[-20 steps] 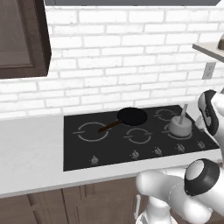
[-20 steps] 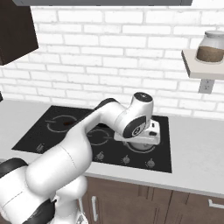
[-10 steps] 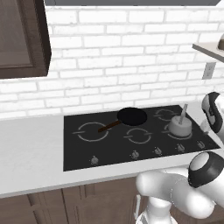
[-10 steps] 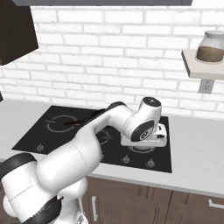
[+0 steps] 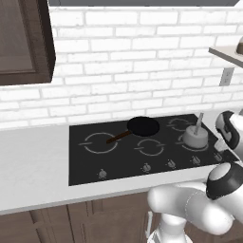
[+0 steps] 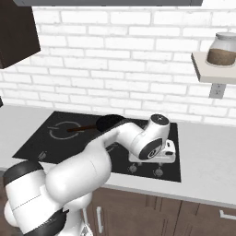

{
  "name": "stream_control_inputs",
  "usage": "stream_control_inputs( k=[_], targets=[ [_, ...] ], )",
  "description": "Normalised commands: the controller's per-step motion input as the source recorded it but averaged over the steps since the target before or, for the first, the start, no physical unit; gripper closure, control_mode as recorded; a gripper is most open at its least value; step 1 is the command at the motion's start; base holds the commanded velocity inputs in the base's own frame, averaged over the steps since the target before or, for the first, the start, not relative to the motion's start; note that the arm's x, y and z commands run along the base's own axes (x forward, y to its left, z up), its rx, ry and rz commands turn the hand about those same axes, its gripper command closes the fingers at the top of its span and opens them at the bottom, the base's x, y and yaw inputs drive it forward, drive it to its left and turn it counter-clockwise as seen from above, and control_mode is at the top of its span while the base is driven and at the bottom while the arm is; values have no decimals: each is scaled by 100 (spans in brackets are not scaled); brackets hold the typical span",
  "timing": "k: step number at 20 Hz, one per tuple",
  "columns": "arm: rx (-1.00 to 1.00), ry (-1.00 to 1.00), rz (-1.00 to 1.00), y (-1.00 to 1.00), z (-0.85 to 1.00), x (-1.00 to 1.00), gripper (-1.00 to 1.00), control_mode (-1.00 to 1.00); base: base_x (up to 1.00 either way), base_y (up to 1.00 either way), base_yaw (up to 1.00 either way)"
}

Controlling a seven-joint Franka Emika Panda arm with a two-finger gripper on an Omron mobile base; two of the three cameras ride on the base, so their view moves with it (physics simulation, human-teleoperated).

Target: Pick the kettle from the counter and place it on a stove burner. Then turn the burner on.

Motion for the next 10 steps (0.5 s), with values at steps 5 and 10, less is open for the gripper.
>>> stream_control_inputs(
  k=[5,10],
  targets=[
    [0,10,0,-33,-27,22,-100,-100,0,0,0],
    [0,2,0,-18,-35,26,-100,-100,0,0,0]
  ],
)
